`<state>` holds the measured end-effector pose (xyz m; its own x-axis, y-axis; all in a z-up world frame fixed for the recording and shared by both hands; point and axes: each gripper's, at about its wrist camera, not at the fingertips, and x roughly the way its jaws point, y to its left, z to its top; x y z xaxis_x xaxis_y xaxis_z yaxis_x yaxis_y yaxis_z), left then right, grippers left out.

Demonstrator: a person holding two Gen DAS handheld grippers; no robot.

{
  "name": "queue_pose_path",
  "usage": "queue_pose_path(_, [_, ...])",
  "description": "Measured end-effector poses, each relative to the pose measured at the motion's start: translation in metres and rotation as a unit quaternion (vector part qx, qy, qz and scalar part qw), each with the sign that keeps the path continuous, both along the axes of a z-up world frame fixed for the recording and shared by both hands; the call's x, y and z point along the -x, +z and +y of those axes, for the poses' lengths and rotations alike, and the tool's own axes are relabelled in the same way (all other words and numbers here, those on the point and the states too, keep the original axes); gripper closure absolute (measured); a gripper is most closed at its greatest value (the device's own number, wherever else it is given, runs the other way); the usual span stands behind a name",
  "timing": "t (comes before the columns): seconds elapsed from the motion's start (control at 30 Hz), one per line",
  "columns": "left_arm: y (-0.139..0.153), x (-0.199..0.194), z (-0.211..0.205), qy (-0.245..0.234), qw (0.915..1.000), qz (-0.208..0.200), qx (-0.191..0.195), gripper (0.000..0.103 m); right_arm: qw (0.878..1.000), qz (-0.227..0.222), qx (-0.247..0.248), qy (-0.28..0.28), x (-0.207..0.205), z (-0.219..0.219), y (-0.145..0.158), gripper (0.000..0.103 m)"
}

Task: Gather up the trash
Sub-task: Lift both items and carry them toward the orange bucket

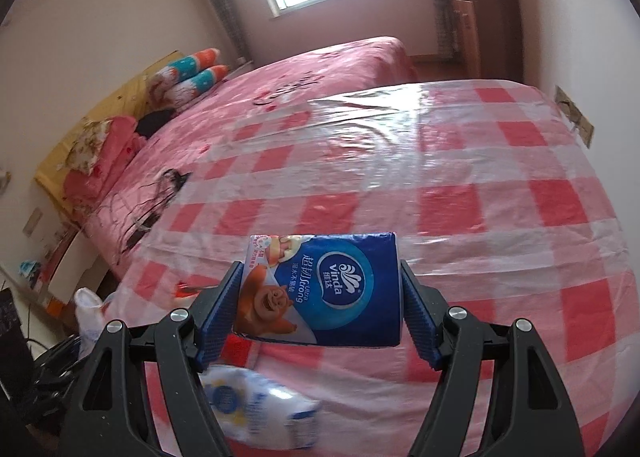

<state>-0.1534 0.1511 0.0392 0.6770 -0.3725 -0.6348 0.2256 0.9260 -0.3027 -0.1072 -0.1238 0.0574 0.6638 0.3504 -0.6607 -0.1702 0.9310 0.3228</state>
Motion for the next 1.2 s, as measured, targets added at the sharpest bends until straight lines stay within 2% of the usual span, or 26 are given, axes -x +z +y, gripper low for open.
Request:
queue_pose_path(0.3, [0.001, 0.006, 0.041, 0.042, 0.9990, -0.005, 0.015, 0.045, 0.998, 0.000, -0.005, 0.068, 0.009, 0.061, 0.016, 0.029])
queue_pose_path(0.6, [0.000, 0.018, 0.088, 0.094, 0.9952, -0.010, 0.027, 0.044, 0.989, 0.010, 0.000, 0.148, 0.019, 0.130, 0.022, 0.029])
queue_pose_path(0.93, [-0.009, 0.037, 0.153, 0.176, 0.9835, -0.009, 0.042, 0.045, 0.965, 0.012, 0.013, 0.262, 0.038, 0.226, 0.024, 0.029])
queue_pose_path(1.2, [-0.023, 0.050, 0.205, 0.248, 0.9672, 0.001, 0.055, 0.044, 0.941, 0.013, 0.030, 0.336, 0.049, 0.297, 0.020, 0.029])
